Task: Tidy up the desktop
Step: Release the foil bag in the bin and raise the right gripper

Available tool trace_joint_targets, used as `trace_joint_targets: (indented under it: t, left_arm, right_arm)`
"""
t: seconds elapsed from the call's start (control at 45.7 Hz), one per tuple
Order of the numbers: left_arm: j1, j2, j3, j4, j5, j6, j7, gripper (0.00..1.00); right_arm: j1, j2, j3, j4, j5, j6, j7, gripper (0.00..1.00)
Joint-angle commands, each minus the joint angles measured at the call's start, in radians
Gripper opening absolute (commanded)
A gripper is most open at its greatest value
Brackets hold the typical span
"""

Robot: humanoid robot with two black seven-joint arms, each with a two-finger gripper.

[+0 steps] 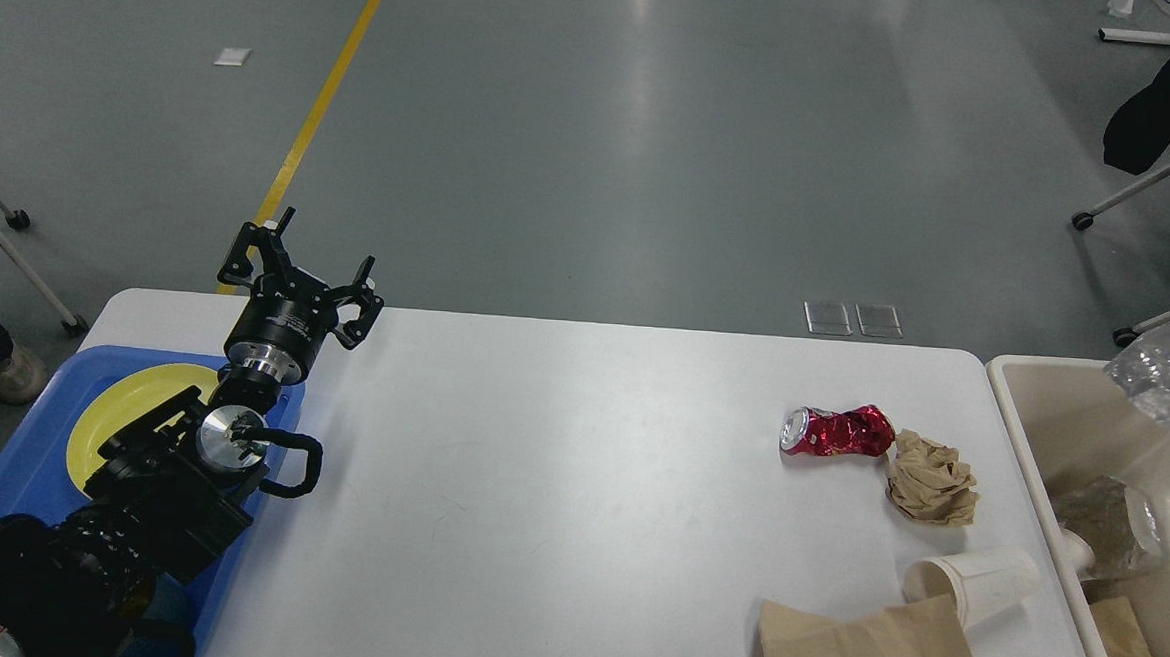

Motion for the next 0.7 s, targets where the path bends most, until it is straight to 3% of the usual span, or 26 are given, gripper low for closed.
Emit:
trace_joint_targets:
  t: [0.0, 0.197, 0.219, 0.262, 0.284, 0.328, 0.547, 0.678]
  left_arm:
    - [0.000, 0.000, 0.000, 0.000, 0.000, 0.000, 0.000, 0.97]
    - [0.000, 0.000, 0.000, 0.000, 0.000, 0.000, 0.000, 0.97]
    - [0.000, 0.000, 0.000, 0.000, 0.000, 0.000, 0.000, 0.97]
    - [0.000, 0.000, 0.000, 0.000, 0.000, 0.000, 0.001, 0.97]
    - [0.000, 0.000, 0.000, 0.000, 0.000, 0.000, 0.000, 0.97]
    - [0.000, 0.000, 0.000, 0.000, 0.000, 0.000, 0.000, 0.97]
    - [0.000, 0.000, 0.000, 0.000, 0.000, 0.000, 0.000, 0.97]
    - [0.000, 0.000, 0.000, 0.000, 0.000, 0.000, 0.000, 0.97]
  right_arm:
    - [-0.042, 0.053, 0.037, -0.002, 0.000, 0.000, 0.000, 0.00]
    - [-0.056, 0.063, 0.048, -0.017, 0.002, 0.002, 0.000, 0.00]
    - [-0.058, 0.059, 0.047, -0.019, 0.002, 0.000, 0.000, 0.18]
    - [-0.059, 0.053, 0.045, -0.032, 0.002, -0.001, 0.000, 0.69]
    - [-0.059, 0.052, 0.047, -0.045, 0.002, -0.001, 0.000, 0.88]
    - [-0.058, 0.050, 0.047, -0.063, 0.002, 0.000, 0.000, 1.00]
    - [-0.059, 0.030, 0.027, -0.036, 0.000, 0.040, -0.001, 1.00]
    - [-0.009, -0.057, -0.018, 0.021, -0.006, 0.182, -0.003, 1.00]
